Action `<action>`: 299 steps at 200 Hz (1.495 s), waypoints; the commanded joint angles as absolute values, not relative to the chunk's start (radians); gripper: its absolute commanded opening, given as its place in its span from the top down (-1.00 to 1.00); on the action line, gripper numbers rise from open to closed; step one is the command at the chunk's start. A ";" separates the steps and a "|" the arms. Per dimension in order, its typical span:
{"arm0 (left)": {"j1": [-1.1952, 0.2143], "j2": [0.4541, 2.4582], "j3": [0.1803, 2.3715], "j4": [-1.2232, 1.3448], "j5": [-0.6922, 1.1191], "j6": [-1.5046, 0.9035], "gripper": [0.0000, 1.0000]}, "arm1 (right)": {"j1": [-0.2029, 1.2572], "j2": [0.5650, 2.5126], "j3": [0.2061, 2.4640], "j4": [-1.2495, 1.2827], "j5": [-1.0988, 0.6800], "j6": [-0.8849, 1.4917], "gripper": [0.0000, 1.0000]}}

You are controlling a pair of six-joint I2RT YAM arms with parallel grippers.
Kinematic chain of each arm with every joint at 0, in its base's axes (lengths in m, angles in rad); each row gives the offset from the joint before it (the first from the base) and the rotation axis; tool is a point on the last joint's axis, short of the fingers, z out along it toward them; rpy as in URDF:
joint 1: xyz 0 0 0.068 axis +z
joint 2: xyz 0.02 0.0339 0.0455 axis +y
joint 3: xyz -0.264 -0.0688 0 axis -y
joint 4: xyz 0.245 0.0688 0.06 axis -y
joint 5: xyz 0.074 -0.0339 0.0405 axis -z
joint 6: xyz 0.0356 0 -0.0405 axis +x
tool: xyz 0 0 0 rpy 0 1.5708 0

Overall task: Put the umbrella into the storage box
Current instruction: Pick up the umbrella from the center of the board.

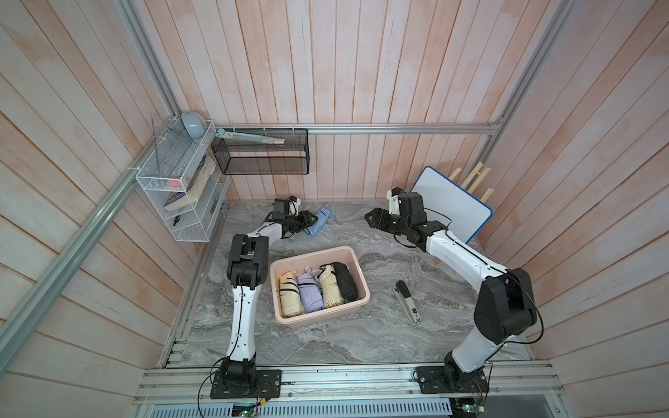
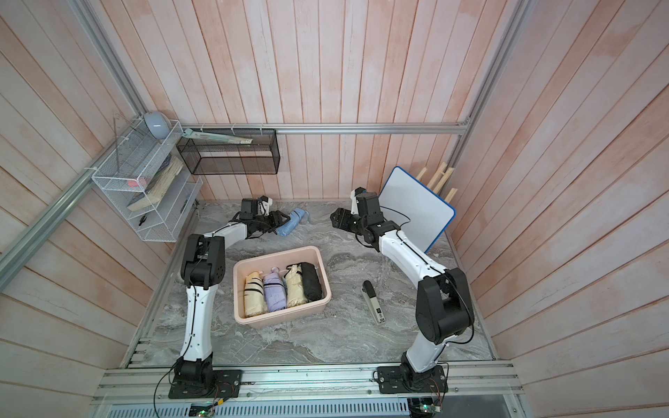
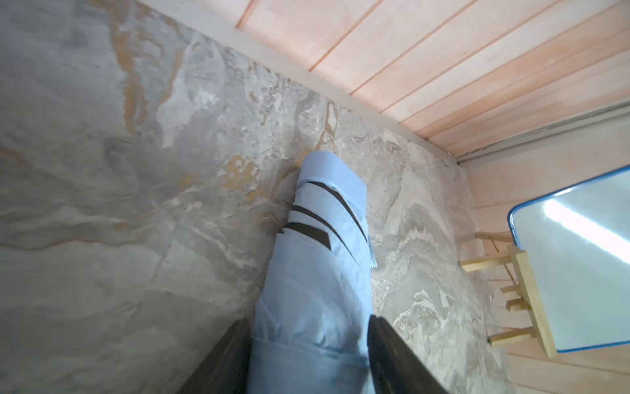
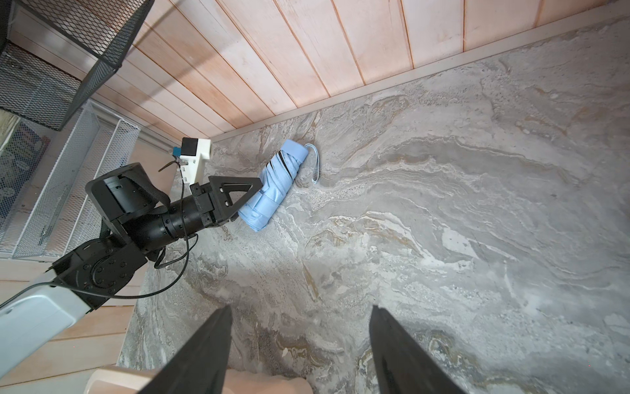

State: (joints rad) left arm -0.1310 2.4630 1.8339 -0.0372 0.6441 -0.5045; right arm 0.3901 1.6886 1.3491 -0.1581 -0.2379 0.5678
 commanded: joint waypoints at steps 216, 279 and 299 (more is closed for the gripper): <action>-0.139 2.320 1.781 0.094 0.679 -0.522 -0.30 | 0.453 1.997 1.563 -0.180 -0.113 0.873 -0.66; -0.103 2.086 1.570 0.081 0.517 -0.497 -0.30 | 0.479 2.217 1.776 -0.241 -0.104 0.864 -0.69; -0.104 2.019 1.504 0.079 0.483 -0.501 -0.30 | 0.487 2.276 1.844 -0.274 -0.086 0.856 -0.70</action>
State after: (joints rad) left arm -0.0956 2.0712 1.5772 0.0811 0.5564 -0.5053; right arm 0.4774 2.2127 1.7668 -0.2108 -0.1246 0.8635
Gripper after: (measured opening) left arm 0.652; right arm 0.845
